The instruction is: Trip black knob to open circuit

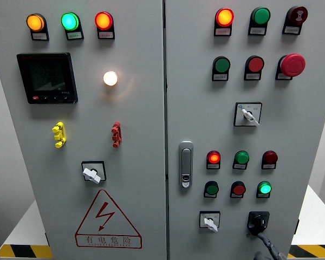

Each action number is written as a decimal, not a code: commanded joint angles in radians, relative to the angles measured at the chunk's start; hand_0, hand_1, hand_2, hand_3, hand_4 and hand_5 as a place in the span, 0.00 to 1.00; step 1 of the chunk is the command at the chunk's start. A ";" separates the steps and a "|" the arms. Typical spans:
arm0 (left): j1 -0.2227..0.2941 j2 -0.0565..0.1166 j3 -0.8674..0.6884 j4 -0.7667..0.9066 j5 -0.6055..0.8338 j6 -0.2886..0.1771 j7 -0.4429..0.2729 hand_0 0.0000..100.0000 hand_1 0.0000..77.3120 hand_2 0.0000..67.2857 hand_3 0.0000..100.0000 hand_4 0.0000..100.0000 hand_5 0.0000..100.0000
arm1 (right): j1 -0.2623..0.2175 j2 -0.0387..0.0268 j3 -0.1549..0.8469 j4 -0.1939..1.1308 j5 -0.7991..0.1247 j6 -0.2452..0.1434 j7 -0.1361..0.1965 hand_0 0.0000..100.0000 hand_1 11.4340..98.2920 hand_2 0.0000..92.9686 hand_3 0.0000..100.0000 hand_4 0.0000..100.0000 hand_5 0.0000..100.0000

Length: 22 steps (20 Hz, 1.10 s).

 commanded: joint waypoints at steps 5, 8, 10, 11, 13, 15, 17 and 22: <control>0.001 0.000 0.000 0.000 0.000 0.000 0.000 0.00 0.00 0.29 0.26 0.10 0.09 | -0.011 -0.0074 0.010 0.007 0.000 0.000 0.000 1.00 0.42 0.00 0.91 1.00 1.00; 0.001 0.000 0.000 0.000 0.000 0.000 0.000 0.00 0.00 0.29 0.26 0.10 0.09 | -0.021 -0.0151 0.023 0.011 0.000 -0.002 0.001 1.00 0.42 0.00 0.91 1.00 1.00; 0.001 0.000 0.000 0.000 0.000 0.000 0.000 0.00 0.00 0.29 0.26 0.10 0.09 | -0.029 -0.0182 0.030 0.021 0.000 -0.002 0.001 1.00 0.42 0.00 0.91 1.00 1.00; 0.001 0.000 0.000 0.000 0.000 0.000 0.000 0.00 0.00 0.29 0.26 0.10 0.09 | -0.040 -0.0212 0.033 0.027 0.000 -0.002 0.003 1.00 0.42 0.00 0.91 1.00 1.00; 0.001 0.000 0.000 0.000 0.000 0.000 0.000 0.00 0.00 0.29 0.26 0.10 0.09 | -0.057 -0.0213 0.033 0.039 0.000 -0.002 0.003 1.00 0.40 0.00 0.94 0.95 1.00; 0.000 0.000 0.000 0.000 0.000 0.000 0.000 0.00 0.00 0.29 0.26 0.10 0.09 | -0.070 -0.0197 0.033 0.057 0.000 0.000 0.003 1.00 0.37 0.00 0.93 0.93 1.00; 0.000 0.000 0.000 0.000 0.000 0.000 0.000 0.00 0.00 0.29 0.26 0.10 0.09 | -0.080 -0.0182 0.033 0.074 0.000 0.000 0.003 1.00 0.34 0.00 0.73 0.66 1.00; 0.001 0.000 0.000 0.000 0.000 0.000 0.000 0.00 0.00 0.29 0.26 0.10 0.09 | -0.127 -0.0151 0.032 0.131 -0.012 0.000 0.003 1.00 0.33 0.00 0.35 0.25 0.48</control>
